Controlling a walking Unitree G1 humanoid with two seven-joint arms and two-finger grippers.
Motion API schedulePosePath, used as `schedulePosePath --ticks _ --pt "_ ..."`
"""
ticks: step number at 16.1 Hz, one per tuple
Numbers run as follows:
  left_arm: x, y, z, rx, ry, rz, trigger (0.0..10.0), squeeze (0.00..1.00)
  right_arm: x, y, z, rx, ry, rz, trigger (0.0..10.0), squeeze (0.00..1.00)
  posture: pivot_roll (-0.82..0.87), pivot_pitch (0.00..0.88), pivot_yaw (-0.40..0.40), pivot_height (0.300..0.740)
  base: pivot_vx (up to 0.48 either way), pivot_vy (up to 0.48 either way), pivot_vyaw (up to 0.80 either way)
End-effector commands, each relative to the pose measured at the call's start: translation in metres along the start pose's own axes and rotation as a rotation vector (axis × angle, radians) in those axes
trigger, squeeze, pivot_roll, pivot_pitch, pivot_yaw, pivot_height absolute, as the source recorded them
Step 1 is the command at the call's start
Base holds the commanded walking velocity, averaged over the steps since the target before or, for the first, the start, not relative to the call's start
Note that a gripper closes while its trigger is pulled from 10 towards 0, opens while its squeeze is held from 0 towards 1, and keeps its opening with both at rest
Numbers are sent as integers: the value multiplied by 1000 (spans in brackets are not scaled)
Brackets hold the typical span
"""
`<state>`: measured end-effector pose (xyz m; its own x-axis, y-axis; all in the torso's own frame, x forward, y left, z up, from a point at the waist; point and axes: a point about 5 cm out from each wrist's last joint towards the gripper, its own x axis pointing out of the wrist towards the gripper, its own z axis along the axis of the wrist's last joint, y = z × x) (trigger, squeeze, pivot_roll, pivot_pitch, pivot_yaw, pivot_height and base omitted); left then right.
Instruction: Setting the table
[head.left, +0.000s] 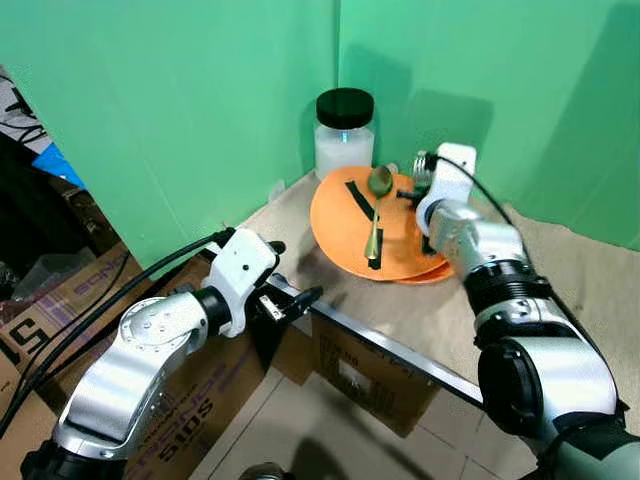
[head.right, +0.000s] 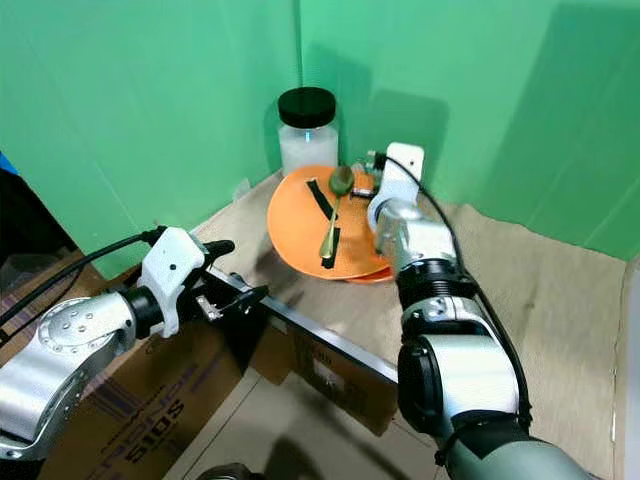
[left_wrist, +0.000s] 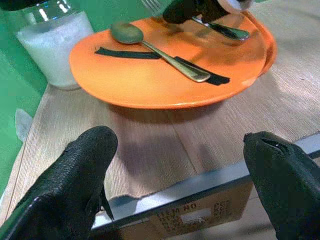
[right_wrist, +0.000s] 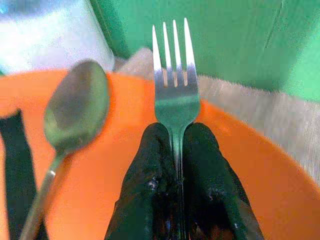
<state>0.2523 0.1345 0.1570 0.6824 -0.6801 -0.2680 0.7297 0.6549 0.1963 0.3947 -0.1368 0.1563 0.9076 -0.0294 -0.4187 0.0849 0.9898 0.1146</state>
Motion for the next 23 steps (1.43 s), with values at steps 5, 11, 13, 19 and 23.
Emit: schedulePosePath --ticks 5,11,13,19,23 --pt "8 10 9 14 -58 77 10000 678 -41 -9 33 78 -171 144 549 0 71 0 73 740 0 0 0" --pt "8 11 14 -20 -144 380 10000 592 -124 -14 15 -193 -484 248 10000 0 80 0 32 740 0 0 0" --pt "4 10 13 -58 -162 433 10000 592 -135 -14 13 -130 -519 240 10000 0 55 0 46 740 0 0 -234" --pt "7 0 12 -30 -140 423 10000 592 -134 -30 -20 -62 -390 181 10000 0 99 0 8 740 0 0 -800" --pt "5 4 5 -22 -114 401 10000 596 -136 -29 -30 -71 -348 155 10000 0 60 0 49 740 0 0 -800"
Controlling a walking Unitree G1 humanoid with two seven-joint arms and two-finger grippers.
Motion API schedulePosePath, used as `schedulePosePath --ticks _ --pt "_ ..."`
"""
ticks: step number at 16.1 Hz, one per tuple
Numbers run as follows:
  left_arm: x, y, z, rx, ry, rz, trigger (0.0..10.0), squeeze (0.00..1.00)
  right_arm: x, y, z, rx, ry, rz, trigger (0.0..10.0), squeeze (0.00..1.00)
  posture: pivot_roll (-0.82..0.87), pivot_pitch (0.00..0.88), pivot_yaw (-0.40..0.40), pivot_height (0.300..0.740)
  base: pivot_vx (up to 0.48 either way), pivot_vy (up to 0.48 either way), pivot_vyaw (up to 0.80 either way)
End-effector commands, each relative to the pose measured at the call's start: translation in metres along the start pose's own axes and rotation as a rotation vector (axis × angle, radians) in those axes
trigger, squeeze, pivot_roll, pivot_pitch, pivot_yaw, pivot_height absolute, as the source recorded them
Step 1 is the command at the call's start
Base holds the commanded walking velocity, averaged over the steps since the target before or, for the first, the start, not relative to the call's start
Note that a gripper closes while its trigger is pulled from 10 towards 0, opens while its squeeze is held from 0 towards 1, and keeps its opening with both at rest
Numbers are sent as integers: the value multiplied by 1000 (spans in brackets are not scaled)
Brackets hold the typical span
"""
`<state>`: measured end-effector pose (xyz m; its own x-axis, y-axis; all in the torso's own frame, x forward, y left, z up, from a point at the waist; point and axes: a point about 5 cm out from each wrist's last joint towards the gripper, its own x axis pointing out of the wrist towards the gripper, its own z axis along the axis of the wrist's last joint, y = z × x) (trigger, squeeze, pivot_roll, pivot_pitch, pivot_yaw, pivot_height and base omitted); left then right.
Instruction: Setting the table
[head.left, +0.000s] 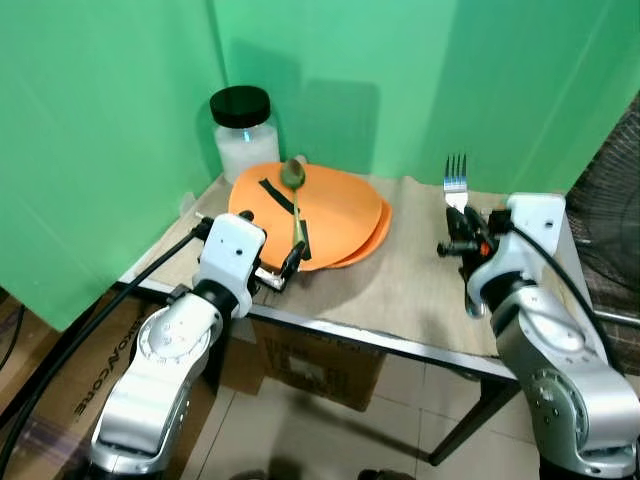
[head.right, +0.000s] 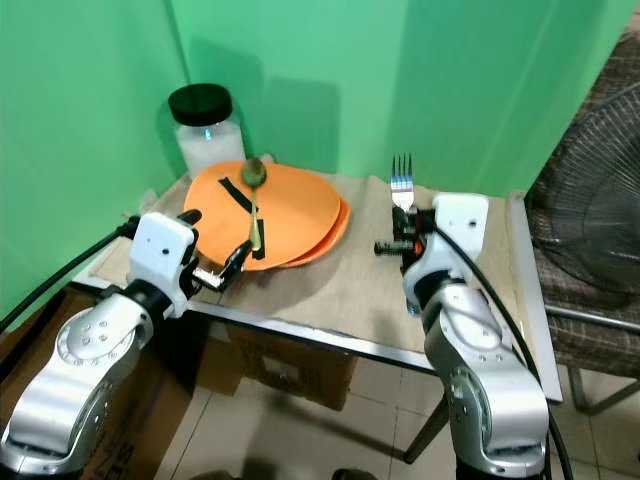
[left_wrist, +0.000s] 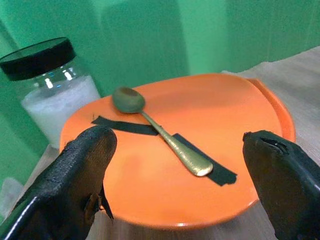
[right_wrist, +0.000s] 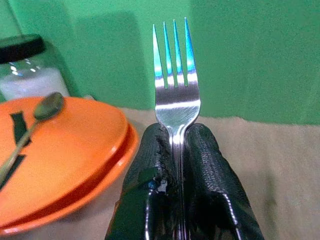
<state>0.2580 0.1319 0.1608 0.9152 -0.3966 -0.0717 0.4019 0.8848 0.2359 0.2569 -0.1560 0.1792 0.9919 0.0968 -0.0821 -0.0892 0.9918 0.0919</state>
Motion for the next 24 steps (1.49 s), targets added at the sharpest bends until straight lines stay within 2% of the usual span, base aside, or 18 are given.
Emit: schedulePosePath --ticks 1,5,9,13,14,16,17,20,24 --pt "4 -1 5 2 -17 -2 10000 592 -3 -5 3 -2 -4 -27 10000 0 82 0 44 740 0 0 -800" --pt "-1 4 2 17 4 8 10000 588 0 -3 -6 2 48 -44 10000 0 92 0 41 740 0 0 -800" --pt "4 4 5 10 -8 9 10000 588 -1 -10 -3 -4 52 -72 10000 0 88 0 45 740 0 0 -800" --pt "-3 16 0 -39 7 109 10000 576 2 -7 -3 -17 61 -46 10000 0 103 0 35 740 0 0 -800" --pt "-1 23 0 -65 1 159 10000 537 2 -3 -3 -27 58 -29 10000 0 89 0 38 740 0 0 -800" --pt "1 26 1 -65 -1 178 10000 408 3 -2 -1 -30 54 -19 10000 0 95 0 31 740 0 0 -800" --pt "1 25 2 -64 -2 181 10000 0 4 -2 -1 -36 54 -10 10000 0 102 0 26 740 0 0 -800" --pt "-2 23 2 -52 -3 181 10000 0 7 3 -3 -46 67 22 10000 0 102 0 24 740 0 0 -800" --pt "2 20 3 -47 -15 151 10000 0 5 6 -6 -44 79 33 10000 0 85 0 41 740 0 0 -800"
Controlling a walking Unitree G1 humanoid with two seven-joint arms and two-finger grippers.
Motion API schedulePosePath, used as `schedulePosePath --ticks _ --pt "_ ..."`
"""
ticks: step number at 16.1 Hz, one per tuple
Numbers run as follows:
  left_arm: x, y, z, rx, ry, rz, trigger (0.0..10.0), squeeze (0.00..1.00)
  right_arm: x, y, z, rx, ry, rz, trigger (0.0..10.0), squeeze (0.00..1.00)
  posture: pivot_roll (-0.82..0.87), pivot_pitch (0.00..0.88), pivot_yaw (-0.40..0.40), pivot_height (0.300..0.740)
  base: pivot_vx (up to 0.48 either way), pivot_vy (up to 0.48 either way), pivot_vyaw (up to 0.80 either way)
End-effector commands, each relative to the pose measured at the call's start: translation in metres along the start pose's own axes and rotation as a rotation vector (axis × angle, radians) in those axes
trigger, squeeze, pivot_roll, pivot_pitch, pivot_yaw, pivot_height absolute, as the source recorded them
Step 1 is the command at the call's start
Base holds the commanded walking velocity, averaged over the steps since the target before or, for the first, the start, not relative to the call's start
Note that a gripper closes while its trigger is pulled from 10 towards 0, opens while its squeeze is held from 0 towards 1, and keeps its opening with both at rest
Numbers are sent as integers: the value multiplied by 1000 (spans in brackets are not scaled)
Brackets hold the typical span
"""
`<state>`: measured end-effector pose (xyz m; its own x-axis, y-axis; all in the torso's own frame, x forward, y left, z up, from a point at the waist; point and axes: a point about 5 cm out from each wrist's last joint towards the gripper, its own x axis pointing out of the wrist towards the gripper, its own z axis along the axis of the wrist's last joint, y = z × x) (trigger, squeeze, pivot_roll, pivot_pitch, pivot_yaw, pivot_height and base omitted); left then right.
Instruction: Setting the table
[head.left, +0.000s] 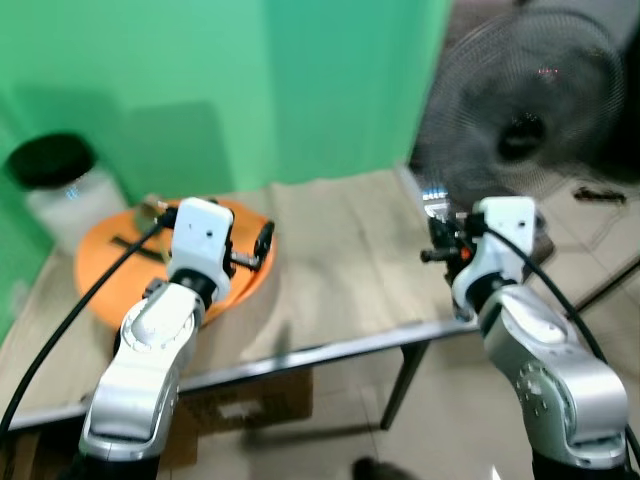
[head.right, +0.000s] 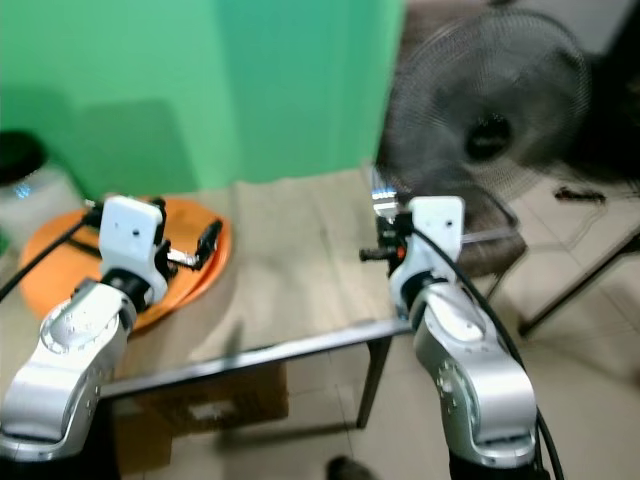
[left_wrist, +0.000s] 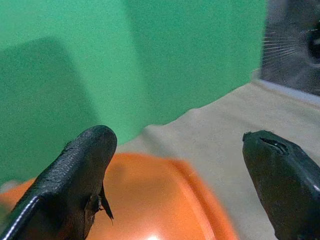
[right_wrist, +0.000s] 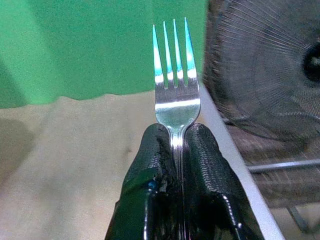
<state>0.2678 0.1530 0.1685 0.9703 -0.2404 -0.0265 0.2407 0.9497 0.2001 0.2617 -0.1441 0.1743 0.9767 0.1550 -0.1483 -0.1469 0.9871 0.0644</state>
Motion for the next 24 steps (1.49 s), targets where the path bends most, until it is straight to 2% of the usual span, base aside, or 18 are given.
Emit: schedulePosePath --ticks 1,4,8,12,16,19,22,24 --pt "2 -7 2 -8 -11 -34 10000 0 -2 -5 -1 -12 11 -21 10000 0 85 0 42 740 0 0 -800" --pt "1 -8 2 0 -13 -44 10000 0 -3 -5 -3 -14 14 -21 10000 0 83 0 42 740 0 0 -267" --pt "3 -7 1 -14 -6 -47 10000 0 -5 -8 -4 -18 19 -40 10000 0 66 0 54 740 0 0 -800" --pt "5 -10 -2 -31 -12 -27 10000 0 -14 -23 -6 -46 20 -101 10000 0 63 0 40 740 0 0 -800" --pt "6 -8 -4 -25 -19 -26 10000 0 -13 -22 -6 -58 19 -103 10000 0 39 0 43 740 0 0 -800" --pt "11 -9 -1 -53 -26 -2 10000 0 -14 -29 -6 -43 18 -154 10000 0 54 0 32 740 0 0 -800" --pt "11 -4 0 -20 -34 17 10000 0 -13 -34 -13 -91 29 -211 10000 0 54 0 34 740 0 0 -800" --pt "14 -3 -2 -30 -34 36 10000 0 -19 -35 -13 -70 41 -230 10000 0 43 0 39 740 0 0 -794"
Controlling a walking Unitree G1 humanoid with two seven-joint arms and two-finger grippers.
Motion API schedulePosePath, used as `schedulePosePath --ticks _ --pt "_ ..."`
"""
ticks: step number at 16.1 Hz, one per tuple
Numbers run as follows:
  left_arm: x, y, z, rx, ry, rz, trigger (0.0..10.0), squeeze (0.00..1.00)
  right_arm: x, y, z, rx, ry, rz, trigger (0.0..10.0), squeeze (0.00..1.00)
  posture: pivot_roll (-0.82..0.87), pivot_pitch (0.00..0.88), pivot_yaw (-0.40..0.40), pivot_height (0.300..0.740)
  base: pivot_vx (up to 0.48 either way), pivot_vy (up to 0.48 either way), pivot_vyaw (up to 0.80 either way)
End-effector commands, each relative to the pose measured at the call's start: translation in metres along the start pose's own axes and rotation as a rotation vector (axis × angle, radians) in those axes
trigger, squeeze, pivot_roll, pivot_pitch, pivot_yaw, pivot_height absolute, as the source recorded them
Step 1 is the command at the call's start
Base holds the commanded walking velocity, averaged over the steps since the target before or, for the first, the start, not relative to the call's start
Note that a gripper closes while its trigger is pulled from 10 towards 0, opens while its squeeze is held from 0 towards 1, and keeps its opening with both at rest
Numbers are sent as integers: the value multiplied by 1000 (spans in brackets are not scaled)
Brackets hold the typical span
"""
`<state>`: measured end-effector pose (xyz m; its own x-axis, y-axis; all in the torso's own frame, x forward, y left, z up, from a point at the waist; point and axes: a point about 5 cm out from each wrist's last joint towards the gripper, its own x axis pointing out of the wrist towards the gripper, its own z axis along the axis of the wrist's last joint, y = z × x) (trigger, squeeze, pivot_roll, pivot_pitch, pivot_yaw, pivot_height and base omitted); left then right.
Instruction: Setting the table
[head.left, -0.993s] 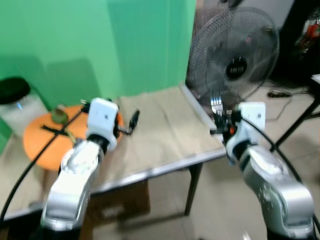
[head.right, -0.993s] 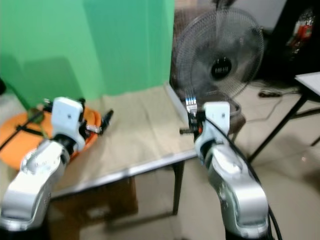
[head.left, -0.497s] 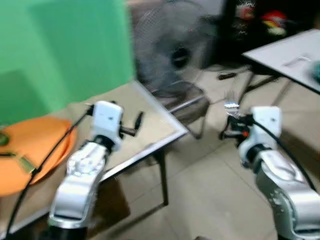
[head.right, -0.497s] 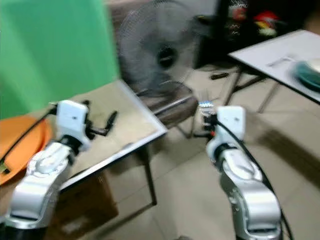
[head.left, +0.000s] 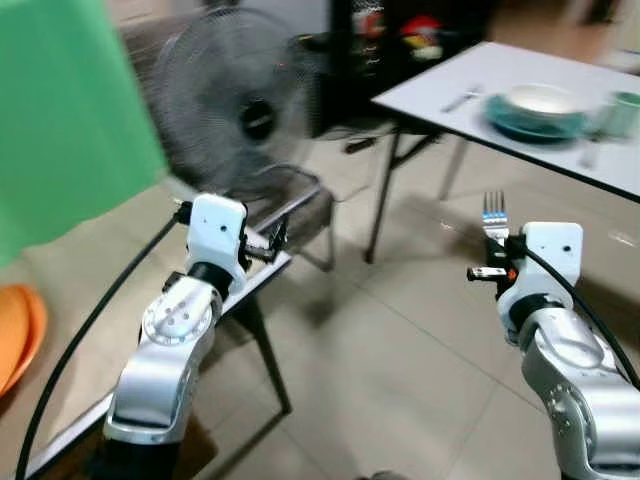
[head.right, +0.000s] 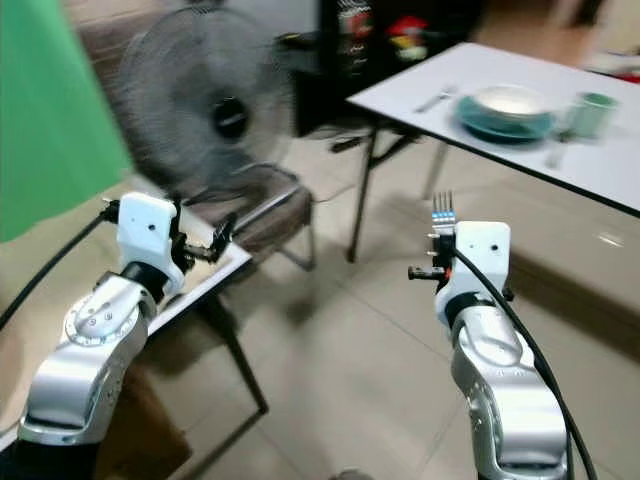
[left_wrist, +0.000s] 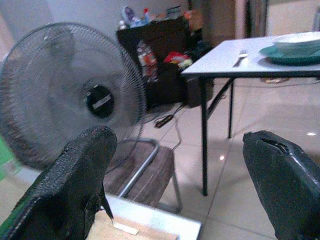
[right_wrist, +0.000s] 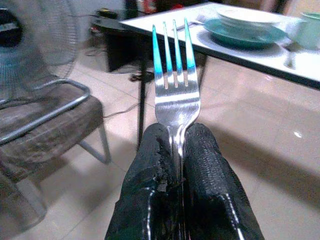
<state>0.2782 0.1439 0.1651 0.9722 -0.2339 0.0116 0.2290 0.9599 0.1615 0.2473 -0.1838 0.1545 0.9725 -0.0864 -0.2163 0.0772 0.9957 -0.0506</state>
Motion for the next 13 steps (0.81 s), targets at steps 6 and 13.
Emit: schedulePosePath --ticks 6,13 --pt "-4 5 -3 -1 0 18 10000 0 -9 2 -6 34 30 -25 10000 0 37 0 50 740 0 0 -781" --pt "-10 9 -6 -24 11 17 10000 0 -12 -7 -7 20 14 -69 10000 0 44 0 41 740 77 0 -778"
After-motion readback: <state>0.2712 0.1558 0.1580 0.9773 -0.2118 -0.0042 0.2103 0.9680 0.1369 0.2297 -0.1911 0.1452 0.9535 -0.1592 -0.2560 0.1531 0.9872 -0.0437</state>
